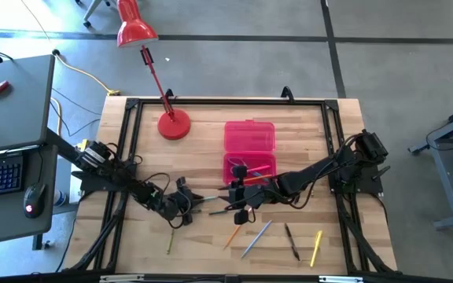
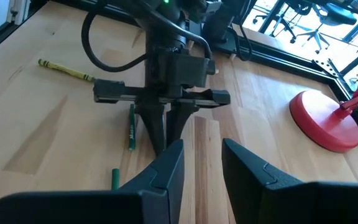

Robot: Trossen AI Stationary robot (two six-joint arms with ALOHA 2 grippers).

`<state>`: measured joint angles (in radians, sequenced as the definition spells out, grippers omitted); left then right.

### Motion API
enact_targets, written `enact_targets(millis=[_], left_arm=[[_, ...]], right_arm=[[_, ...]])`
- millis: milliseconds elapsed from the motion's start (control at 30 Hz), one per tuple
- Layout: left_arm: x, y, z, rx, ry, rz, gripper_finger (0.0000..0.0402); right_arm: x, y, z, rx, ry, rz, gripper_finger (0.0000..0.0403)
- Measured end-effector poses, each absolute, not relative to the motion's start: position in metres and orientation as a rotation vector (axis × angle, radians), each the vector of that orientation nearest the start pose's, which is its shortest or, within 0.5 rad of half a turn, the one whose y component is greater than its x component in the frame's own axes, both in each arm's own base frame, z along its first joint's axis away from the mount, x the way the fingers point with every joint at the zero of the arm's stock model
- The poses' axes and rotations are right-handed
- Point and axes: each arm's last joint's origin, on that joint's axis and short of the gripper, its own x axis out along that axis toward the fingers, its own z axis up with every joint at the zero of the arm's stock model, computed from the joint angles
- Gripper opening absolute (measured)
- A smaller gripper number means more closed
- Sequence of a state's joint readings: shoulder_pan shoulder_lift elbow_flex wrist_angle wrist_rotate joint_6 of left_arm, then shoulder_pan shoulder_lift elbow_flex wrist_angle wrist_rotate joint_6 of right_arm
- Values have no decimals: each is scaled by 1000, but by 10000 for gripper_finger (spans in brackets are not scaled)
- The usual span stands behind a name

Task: Pick & place school supplies into a supply box
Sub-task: Put the top light blue pencil into the red supply box

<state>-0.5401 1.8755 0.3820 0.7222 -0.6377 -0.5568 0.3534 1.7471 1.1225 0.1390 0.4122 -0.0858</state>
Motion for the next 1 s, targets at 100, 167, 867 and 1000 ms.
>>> enact_targets(millis=[100,167,867,1000], left_arm=[[220,-108,53,-128,582,245,29],[222,-108,55,-119,564,222,26],[259,-67,86,-204,454,67,38],[273,-75,99,-185,405,-29,36]], right_arm=[[364,122,225,-248,453,-42,87],[364,122,225,-209,451,-51,87],[341,176,226,-224,415,28,87],[337,181,226,-243,407,-9,87]])
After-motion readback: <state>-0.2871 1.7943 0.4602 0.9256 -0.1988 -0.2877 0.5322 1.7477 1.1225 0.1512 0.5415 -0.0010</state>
